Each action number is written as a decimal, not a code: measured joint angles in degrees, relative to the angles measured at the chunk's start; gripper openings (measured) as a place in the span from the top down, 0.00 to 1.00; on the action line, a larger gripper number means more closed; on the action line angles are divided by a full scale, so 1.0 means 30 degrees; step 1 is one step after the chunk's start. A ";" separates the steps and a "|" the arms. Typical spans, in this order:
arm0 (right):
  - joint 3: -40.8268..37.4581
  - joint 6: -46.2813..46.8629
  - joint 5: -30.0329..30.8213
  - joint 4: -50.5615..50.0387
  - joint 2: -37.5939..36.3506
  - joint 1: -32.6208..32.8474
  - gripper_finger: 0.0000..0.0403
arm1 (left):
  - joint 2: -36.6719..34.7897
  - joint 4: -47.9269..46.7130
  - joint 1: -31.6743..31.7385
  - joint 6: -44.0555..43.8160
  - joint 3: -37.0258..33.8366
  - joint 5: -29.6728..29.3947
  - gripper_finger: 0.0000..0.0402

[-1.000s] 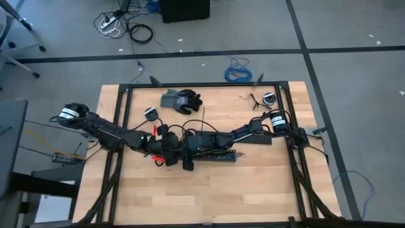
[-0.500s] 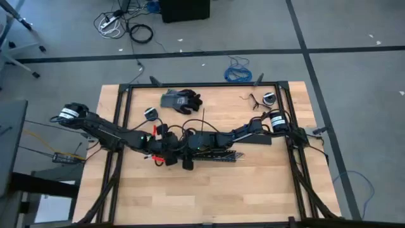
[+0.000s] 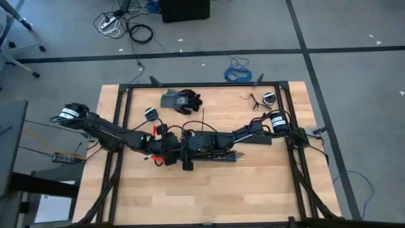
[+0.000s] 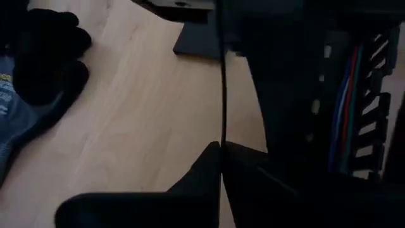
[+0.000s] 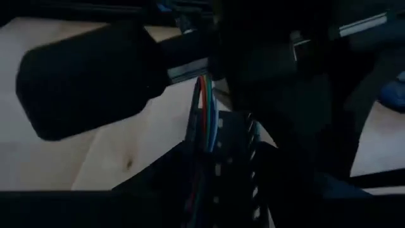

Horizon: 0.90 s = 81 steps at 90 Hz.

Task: Ziptie cables
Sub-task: Put the cable wires in the black cable duct

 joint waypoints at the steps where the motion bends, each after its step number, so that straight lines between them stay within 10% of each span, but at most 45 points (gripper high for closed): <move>1: 0.0000 0.0000 0.0004 0.0000 0.0000 -0.0004 0.57 | 0.0000 0.0022 0.0000 -0.0004 0.0000 0.0008 1.00; 81: 0.0007 0.1875 -0.1974 -0.3072 -0.0510 -0.0042 0.57 | -0.0146 0.0289 -0.0066 0.0462 0.0306 0.0664 1.00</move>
